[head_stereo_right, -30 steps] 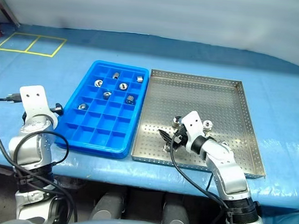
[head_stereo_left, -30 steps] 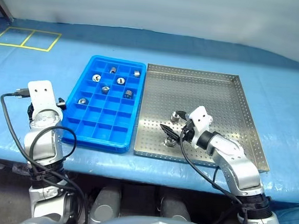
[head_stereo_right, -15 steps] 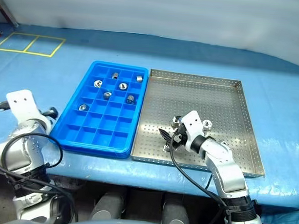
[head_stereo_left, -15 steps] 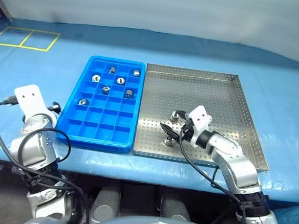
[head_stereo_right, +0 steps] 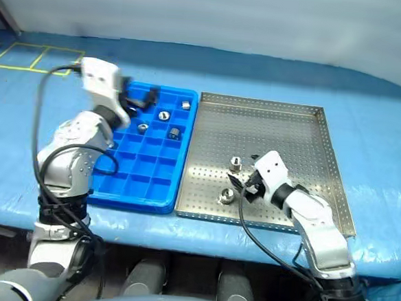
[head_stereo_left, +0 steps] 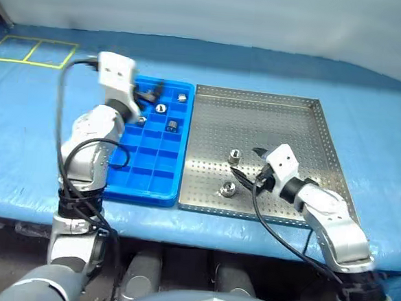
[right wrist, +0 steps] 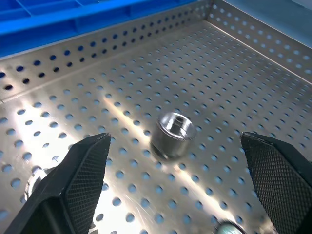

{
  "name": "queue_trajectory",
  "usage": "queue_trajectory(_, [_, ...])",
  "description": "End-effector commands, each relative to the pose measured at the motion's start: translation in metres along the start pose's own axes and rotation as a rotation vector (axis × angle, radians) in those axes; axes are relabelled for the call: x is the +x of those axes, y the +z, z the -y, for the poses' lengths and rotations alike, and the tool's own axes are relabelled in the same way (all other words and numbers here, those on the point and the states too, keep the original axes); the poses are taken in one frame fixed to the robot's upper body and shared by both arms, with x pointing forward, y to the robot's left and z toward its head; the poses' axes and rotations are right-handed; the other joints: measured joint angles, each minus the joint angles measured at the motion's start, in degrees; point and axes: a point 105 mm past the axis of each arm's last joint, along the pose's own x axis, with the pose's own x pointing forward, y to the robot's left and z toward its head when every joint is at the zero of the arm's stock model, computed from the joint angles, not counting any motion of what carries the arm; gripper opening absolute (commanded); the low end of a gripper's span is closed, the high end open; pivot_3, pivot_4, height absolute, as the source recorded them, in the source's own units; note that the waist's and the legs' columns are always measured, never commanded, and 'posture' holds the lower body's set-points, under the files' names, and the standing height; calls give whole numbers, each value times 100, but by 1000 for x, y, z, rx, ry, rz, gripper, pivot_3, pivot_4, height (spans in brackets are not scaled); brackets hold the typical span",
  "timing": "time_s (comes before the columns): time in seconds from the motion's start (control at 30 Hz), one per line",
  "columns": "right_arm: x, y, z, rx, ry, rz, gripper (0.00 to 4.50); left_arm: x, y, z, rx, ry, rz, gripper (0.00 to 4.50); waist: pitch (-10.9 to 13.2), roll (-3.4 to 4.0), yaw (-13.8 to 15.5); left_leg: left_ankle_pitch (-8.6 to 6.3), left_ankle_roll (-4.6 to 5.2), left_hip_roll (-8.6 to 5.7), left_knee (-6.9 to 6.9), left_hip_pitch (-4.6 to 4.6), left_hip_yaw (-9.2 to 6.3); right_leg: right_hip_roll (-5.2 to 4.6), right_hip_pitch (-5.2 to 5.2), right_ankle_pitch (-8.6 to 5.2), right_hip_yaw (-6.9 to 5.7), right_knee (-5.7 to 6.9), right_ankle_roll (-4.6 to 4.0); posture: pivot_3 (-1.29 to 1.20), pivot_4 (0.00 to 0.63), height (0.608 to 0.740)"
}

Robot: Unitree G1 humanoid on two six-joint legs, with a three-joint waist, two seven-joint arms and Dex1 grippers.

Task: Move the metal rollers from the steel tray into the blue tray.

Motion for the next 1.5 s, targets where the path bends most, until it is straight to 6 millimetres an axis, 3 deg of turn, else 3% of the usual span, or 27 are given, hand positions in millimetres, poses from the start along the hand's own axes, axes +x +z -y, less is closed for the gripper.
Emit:
queue_trajectory(0.03, [-22, 16, 7, -78, -43, 18, 4500, 6, -12, 41, 44, -277, -103, 3972, -1, 4, -132, -2, 3, 0, -4, 1, 0, 0, 0, -3, 0, 2, 8, 2, 150, 740])
queue_trajectory(0.2, [-35, 9, 3, -66, -41, -28, 4500, 1, -45, 89, 87, -574, -259, 3972, -1, 6, -322, -10, 12, 10, -10, 9, -1, 12, -1, -11, 1, 8, 14, -61, 150, 740])
queue_trajectory(0.4, [-29, 5, -16, -13, -1, -25, 4500, -7, -73, 118, 112, -751, -390, 3972, 0, 5, -476, -10, 13, 6, 25, 11, 18, 7, 10, -13, 24, 7, 12, -108, 150, 740])
queue_trajectory(0.5, [-25, 2, -25, 2, 20, -26, 4500, -6, -85, 118, 169, -762, -443, 3972, 0, 6, -540, -10, 13, 6, 26, 18, 28, 6, 11, -10, 32, 9, 16, -115, 150, 740])
queue_trajectory(0.87, [-23, 4, -25, -1, -3, -14, 4500, -5, -104, 125, 201, -779, -512, 3972, -1, 6, -577, -11, 15, 6, 23, 19, 29, 7, 6, -10, 35, 17, 15, -119, 150, 740])
queue_trajectory(0.97, [-21, 4, -27, 0, -2, -11, 4500, -3, -105, 124, 196, -756, -508, 3381, -1, 7, -578, -11, 15, 5, 23, 19, 29, 7, 6, -10, 35, 17, 15, -117, 150, 740])
queue_trajectory(1.13, [-20, 4, -27, -3, -2, -11, 4500, -6, -108, 123, 200, -764, -521, 1797, -2, 8, -581, -11, 15, 5, 23, 21, 29, 7, 6, -10, 36, 21, 15, -114, 150, 740])
queue_trajectory(1.4, [-17, 5, -25, -4, -2, -4, 4500, -3, -105, 120, 194, -740, -501, 1680, -2, 9, -578, -11, 16, 5, 26, 23, 30, 7, 7, -10, 37, 27, 15, -105, 150, 740])
queue_trajectory(1.5, [-15, 5, -28, 5, 18, -2, 4500, 1, -89, 116, 149, -720, -435, 1680, -2, 8, -578, -11, 16, 5, 26, 23, 30, 7, 7, -10, 37, 28, 15, -98, 150, 740])
